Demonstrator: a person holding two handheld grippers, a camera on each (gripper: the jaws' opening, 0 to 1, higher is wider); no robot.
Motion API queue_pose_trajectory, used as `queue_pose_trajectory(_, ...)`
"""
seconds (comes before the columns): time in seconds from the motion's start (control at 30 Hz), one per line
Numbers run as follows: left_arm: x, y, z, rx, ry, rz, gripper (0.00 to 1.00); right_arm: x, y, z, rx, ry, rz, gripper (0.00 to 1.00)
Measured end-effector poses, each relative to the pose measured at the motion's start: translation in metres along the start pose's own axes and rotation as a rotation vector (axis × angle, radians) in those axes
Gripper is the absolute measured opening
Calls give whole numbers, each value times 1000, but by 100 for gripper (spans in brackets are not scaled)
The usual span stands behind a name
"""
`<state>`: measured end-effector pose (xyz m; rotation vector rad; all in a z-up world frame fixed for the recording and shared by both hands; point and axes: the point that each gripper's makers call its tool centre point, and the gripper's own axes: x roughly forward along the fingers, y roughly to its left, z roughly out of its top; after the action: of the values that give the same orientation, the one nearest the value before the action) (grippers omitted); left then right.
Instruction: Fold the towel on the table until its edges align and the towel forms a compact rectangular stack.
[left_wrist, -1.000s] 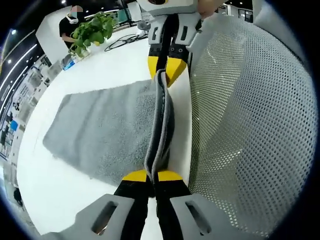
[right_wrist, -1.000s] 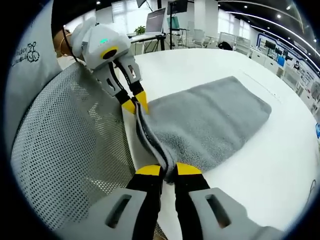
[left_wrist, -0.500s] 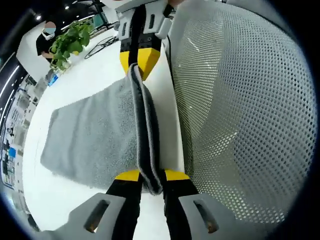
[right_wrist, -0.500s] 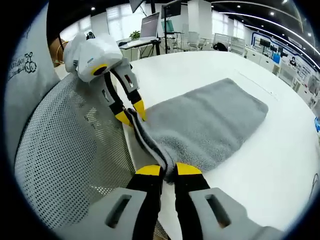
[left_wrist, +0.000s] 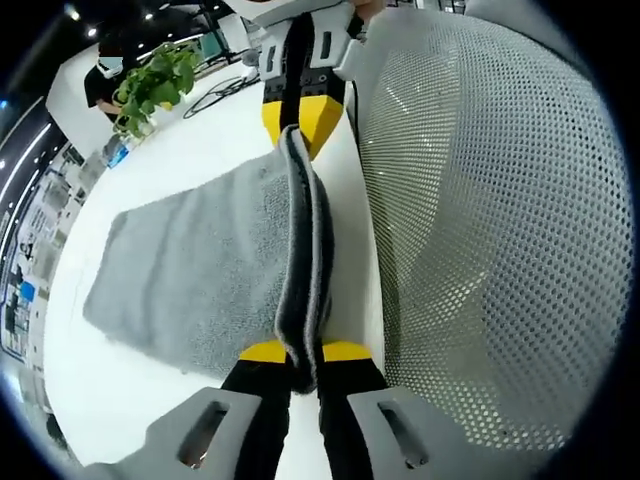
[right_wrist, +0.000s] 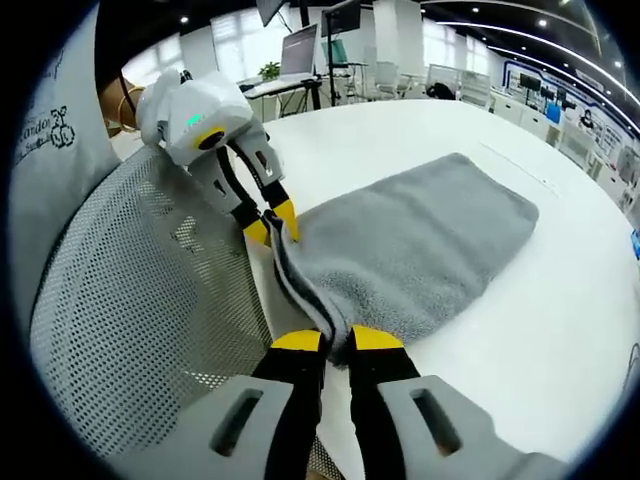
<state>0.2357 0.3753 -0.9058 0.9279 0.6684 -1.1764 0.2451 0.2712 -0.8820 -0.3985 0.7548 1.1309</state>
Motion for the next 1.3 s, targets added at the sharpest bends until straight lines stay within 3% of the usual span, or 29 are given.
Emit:
queue_pose_trajectory(0.17, -2, 2, -1, -76, -9, -11, 6, -1, -1, 3, -1, 2, 5, 6)
queue_pose_trajectory(0.33, -9, 3, 3, -38, -9, 4, 6, -4, -2, 4, -21, 2, 1, 6)
queue_pose_trajectory(0.47, -20, 8, 9, -57, -30, 22, 6, -11, -4, 8, -31, -5, -9, 6)
queue_pose_trajectory(0.67, -40, 26, 20, -122, -77, 80, 6, -22, -6, 20, -19, -36, -21, 6)
queue_pose_trajectory(1.0, -65, 61, 36, -152, -132, 163, 6, -41, -14, 43, 30, -110, -46, 6)
queue_pose_trajectory(1.3, -86, 69, 50, -158, -168, 184, 6, -61, -8, 59, 67, -138, -31, 6)
